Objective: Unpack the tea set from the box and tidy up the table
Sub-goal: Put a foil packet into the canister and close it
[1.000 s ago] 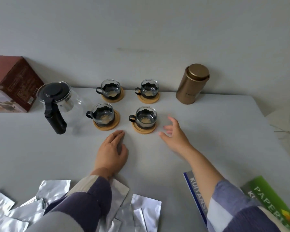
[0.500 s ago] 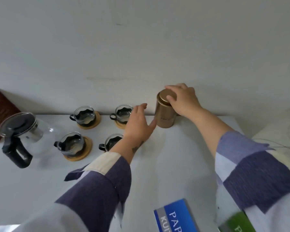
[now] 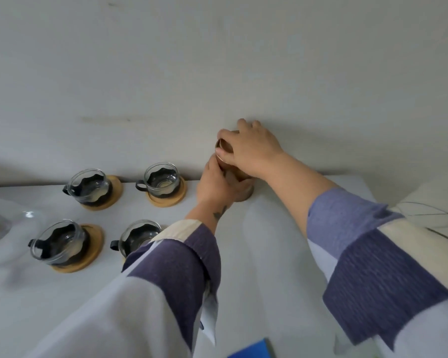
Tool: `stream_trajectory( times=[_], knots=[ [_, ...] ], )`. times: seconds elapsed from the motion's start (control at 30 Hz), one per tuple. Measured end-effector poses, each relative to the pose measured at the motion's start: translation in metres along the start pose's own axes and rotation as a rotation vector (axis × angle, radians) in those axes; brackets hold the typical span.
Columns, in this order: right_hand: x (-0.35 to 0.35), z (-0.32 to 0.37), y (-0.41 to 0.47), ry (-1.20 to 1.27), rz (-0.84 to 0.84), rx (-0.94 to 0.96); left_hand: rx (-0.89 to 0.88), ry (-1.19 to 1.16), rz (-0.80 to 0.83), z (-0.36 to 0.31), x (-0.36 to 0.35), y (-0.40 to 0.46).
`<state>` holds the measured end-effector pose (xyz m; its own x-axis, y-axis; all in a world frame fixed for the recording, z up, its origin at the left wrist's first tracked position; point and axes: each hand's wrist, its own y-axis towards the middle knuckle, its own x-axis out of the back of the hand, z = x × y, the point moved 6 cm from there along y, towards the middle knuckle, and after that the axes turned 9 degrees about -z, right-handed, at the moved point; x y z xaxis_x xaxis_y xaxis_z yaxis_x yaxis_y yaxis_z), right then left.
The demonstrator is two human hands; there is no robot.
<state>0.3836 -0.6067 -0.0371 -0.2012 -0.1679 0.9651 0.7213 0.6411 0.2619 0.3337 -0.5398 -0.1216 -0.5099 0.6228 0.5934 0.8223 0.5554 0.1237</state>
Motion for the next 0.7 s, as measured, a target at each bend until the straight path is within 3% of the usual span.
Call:
stream_trajectory(
  times=[0.23,0.47,0.57,0.7],
  knots=[
    [0.019,-0.023,0.002,0.415,-0.034,-0.151,0.009,-0.132,-0.009,0.002,0.002,-0.004],
    [0.021,-0.035,-0.067,0.773,-0.298,-0.495,0.019,-0.137,0.036,-0.002,0.003,-0.003],
    [-0.016,-0.042,-0.124,0.817,-0.196,-0.671,0.021,-0.118,0.028,0.0,0.003,-0.002],
    [-0.065,-0.022,-0.169,0.596,-0.025,-0.592,0.0,-0.1,0.027,0.0,0.003,-0.002]
  ],
)
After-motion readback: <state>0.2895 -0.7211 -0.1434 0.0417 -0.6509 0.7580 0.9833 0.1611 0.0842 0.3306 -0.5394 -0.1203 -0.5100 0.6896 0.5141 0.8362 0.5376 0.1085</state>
